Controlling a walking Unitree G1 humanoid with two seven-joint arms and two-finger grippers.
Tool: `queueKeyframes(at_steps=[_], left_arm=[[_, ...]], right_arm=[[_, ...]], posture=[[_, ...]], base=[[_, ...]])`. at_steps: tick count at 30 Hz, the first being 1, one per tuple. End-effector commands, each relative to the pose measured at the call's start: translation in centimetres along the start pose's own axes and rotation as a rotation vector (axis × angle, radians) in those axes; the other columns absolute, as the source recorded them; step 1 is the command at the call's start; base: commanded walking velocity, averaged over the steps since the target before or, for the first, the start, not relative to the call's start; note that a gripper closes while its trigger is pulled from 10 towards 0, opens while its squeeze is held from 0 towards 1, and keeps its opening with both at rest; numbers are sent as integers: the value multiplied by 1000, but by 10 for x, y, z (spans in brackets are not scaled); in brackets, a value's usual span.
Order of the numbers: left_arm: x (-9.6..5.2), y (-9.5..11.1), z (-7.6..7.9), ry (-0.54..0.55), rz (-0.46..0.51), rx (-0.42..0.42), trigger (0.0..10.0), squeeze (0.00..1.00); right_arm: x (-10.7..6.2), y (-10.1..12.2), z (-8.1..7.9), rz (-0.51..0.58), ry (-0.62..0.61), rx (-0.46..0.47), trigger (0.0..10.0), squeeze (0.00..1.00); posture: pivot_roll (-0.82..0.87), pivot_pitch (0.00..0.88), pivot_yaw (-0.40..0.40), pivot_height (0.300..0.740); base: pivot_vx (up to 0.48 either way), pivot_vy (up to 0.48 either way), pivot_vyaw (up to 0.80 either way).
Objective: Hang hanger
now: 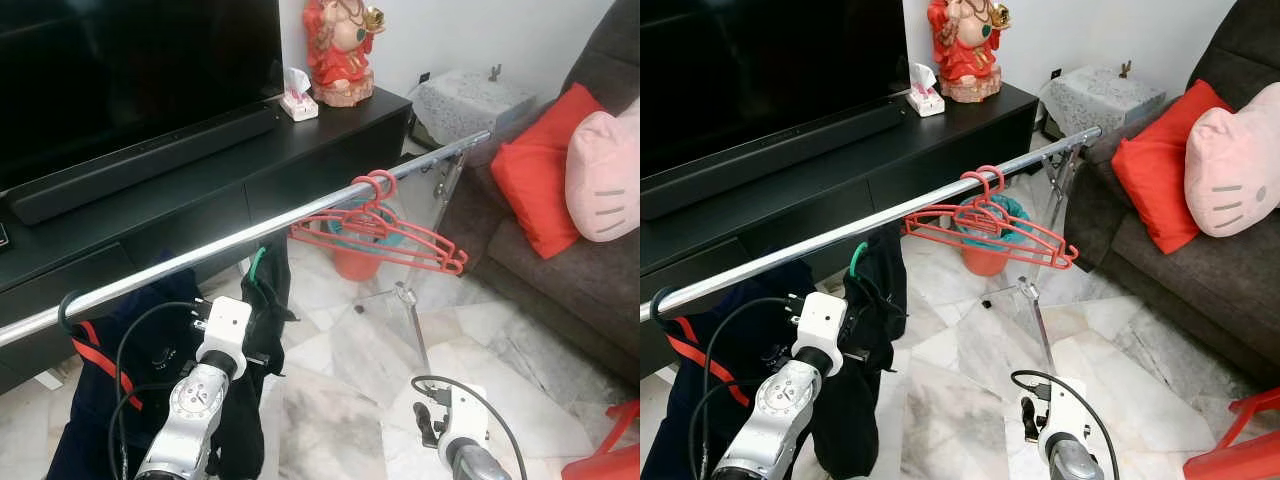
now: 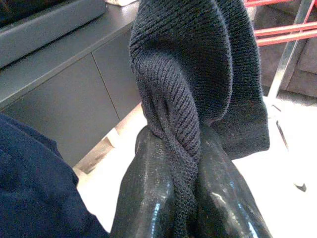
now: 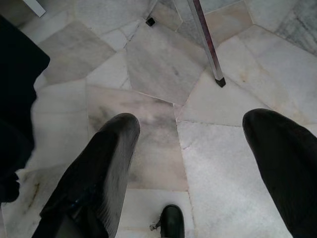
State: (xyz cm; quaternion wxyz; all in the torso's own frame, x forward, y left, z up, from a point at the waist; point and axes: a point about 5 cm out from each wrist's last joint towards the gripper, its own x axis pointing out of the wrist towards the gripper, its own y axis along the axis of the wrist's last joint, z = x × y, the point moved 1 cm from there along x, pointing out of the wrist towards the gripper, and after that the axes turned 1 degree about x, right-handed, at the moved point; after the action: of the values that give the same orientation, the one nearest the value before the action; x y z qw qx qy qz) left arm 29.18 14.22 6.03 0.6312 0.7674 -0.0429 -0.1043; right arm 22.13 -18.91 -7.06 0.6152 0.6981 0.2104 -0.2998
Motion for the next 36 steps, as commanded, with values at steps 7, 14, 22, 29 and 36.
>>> queueKeyframes(at_steps=[7, 14, 22, 29, 36], left_arm=[[-1, 1, 2, -15, 3, 6, 10000, 0], [-1, 1, 2, -18, 0, 6, 10000, 0], [-1, -2, 2, -15, -18, 17, 10000, 0], [-1, -4, 2, -8, -37, 29, 10000, 0], [-1, -5, 2, -10, -40, 26, 10000, 0]], right_arm=[[0, -2, 0, -10, -2, -2, 10000, 0], [0, -2, 0, -8, -4, 3, 10000, 0], [0, -2, -1, -6, -2, 2, 10000, 0], [-1, -3, -1, -9, -2, 3, 10000, 0], [-1, -4, -1, -9, -1, 4, 10000, 0]], posture=[[-16, 0, -9, 740], [-15, 0, -8, 740], [-15, 0, -7, 740], [-16, 0, -5, 740], [-15, 0, -5, 740]], base=[[0, 0, 0], [0, 0, 0], [0, 0, 0], [0, 0, 0], [0, 0, 0]])
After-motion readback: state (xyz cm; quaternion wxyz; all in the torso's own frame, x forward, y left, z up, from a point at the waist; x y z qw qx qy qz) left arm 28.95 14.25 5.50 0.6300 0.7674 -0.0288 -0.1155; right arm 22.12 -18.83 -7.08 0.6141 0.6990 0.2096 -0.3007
